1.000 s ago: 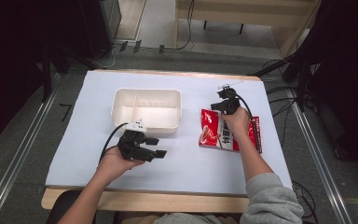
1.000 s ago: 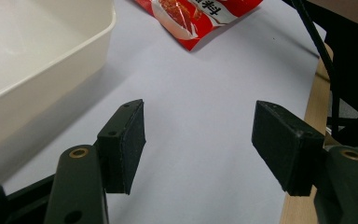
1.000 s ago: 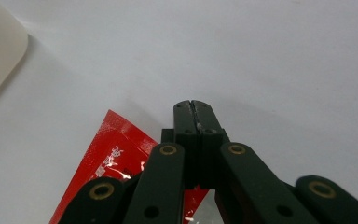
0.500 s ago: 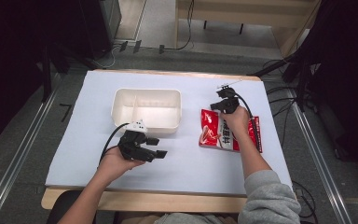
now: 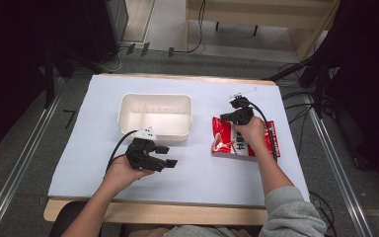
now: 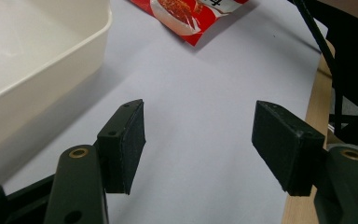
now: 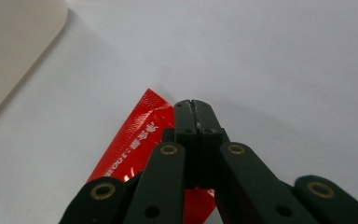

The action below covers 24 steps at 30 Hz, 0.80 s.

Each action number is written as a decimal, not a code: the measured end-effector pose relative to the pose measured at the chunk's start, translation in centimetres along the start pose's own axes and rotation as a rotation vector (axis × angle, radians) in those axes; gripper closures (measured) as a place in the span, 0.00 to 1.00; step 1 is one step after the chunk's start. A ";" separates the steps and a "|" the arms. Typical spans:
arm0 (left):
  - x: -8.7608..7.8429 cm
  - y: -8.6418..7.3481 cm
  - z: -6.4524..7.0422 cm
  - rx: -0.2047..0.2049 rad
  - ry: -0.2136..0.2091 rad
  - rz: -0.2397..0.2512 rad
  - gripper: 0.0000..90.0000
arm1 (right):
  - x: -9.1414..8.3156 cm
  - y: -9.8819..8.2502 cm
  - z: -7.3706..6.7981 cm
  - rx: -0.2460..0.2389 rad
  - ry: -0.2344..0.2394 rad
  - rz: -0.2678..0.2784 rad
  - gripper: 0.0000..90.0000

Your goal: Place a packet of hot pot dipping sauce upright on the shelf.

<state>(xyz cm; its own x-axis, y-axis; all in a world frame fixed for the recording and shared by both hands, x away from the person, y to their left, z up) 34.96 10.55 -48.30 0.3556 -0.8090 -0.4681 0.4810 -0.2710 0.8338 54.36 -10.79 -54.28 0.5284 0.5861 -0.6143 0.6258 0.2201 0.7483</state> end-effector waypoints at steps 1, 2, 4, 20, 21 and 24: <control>0.0 0.0 0.0 0.000 0.000 0.000 0.39 | 0.0 0.0 0.0 0.000 0.000 0.000 1.00; 0.0 0.0 0.1 0.000 -0.003 0.003 0.39 | 0.0 0.0 -0.1 -0.010 -0.001 0.003 1.00; 0.0 0.0 0.1 0.004 -0.001 -0.001 0.39 | -0.1 -0.2 -0.2 -0.005 0.006 0.012 1.00; 0.1 0.1 0.1 0.008 -0.001 0.007 0.39 | -1.3 -2.1 -2.5 -0.048 0.087 0.021 1.00; 0.0 0.1 0.1 0.011 -0.001 0.008 0.39 | -1.4 -2.3 -2.7 -0.051 0.092 0.020 1.00; 0.0 0.2 0.1 0.015 0.003 0.011 0.39 | -1.9 -2.8 -3.4 -0.065 0.112 0.021 1.00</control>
<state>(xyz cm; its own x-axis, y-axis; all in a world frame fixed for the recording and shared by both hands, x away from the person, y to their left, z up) 34.95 10.50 -48.11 0.3631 -0.8104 -0.4597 0.4653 -0.2697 0.8431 49.65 -9.91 -54.37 0.4713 0.6736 -0.5694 0.5752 0.2546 0.7774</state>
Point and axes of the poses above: each handheld gripper's, and its own axes: x roughly forward along the jaws, y roughly out of its top, z roughly to its right, the point moved 10 cm from there along x, roughly forward along the jaws, and after that the axes turned 13 degrees about z, right-handed, at the moved point
